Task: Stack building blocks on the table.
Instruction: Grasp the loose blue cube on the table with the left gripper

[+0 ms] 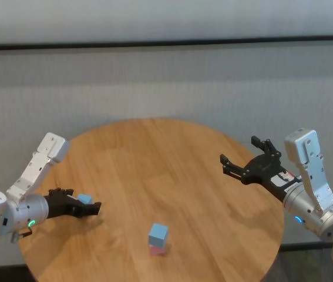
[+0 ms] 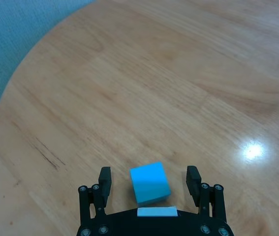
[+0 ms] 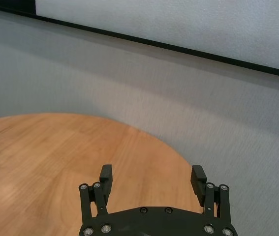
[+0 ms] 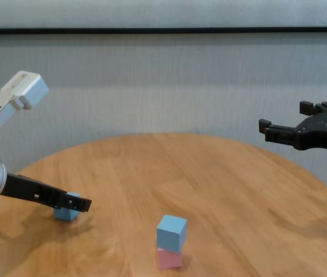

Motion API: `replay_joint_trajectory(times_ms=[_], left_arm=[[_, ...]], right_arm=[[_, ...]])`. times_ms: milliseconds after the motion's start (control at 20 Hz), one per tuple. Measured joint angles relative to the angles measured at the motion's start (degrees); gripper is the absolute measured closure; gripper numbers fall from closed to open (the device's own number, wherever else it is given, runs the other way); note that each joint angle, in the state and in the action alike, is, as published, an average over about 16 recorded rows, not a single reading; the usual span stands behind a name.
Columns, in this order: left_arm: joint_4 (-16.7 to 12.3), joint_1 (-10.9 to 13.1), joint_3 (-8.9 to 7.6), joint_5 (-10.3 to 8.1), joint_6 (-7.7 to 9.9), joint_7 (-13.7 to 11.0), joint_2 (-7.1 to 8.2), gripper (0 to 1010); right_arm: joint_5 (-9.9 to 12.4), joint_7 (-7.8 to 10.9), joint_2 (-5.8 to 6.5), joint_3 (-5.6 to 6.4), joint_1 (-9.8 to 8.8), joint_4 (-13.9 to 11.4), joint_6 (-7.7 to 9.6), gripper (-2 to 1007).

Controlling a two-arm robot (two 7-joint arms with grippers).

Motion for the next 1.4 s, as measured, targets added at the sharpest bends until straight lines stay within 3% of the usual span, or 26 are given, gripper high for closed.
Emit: replay_joint_trajectory(times_ms=[700, 1000, 1400], left_arm=[[0.0, 0.0, -0.10, 0.18, 0.10, 0.2, -0.09, 62], [-0.1, 0.1, -0.10, 0.09, 0.10, 0.1, -0.05, 188], [-0.1, 0.1, -0.10, 0.03, 0.08, 0.0, -0.02, 439]], right_arm=[[0.0, 0.00, 0.00, 0.00, 0.00, 0.0, 0.00, 0], [0.0, 0.00, 0.00, 0.00, 0.00, 0.0, 0.00, 0], [0.0, 0.00, 0.00, 0.00, 0.00, 0.0, 0.00, 0]])
